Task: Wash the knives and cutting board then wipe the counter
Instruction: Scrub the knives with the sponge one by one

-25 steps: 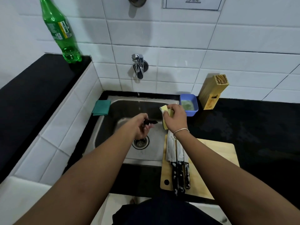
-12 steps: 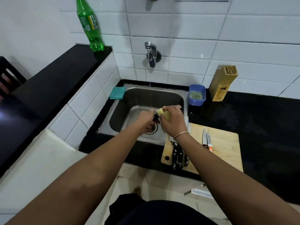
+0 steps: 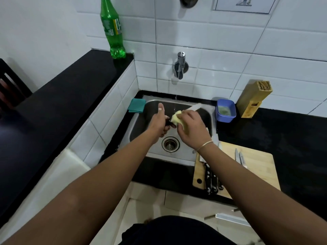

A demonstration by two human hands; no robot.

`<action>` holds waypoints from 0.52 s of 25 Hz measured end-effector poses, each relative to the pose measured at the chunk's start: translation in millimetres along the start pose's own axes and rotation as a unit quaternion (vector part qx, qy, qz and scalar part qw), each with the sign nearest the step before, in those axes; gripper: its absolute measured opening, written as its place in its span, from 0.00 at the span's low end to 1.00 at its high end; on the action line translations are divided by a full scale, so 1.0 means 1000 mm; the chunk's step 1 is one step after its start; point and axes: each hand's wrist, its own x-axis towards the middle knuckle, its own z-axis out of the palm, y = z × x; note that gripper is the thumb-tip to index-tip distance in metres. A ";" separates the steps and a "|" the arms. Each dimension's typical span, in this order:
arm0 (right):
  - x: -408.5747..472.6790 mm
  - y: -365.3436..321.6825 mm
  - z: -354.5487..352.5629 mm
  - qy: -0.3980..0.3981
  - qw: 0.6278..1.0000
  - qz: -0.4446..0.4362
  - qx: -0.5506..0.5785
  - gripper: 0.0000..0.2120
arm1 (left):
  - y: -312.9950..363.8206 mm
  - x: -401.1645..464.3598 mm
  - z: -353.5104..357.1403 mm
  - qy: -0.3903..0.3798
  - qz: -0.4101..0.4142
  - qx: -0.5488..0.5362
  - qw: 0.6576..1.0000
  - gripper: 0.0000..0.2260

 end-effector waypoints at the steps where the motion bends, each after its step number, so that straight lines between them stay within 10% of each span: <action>1: 0.001 0.000 0.001 0.004 1.000 0.008 -0.009 0.13 | 0.000 0.003 -0.007 -0.012 -0.001 0.007 1.000 0.39; 13: 0.026 -0.025 0.010 0.004 0.998 0.034 -0.053 0.12 | -0.001 0.029 -0.020 -0.100 0.031 -0.011 0.994 0.40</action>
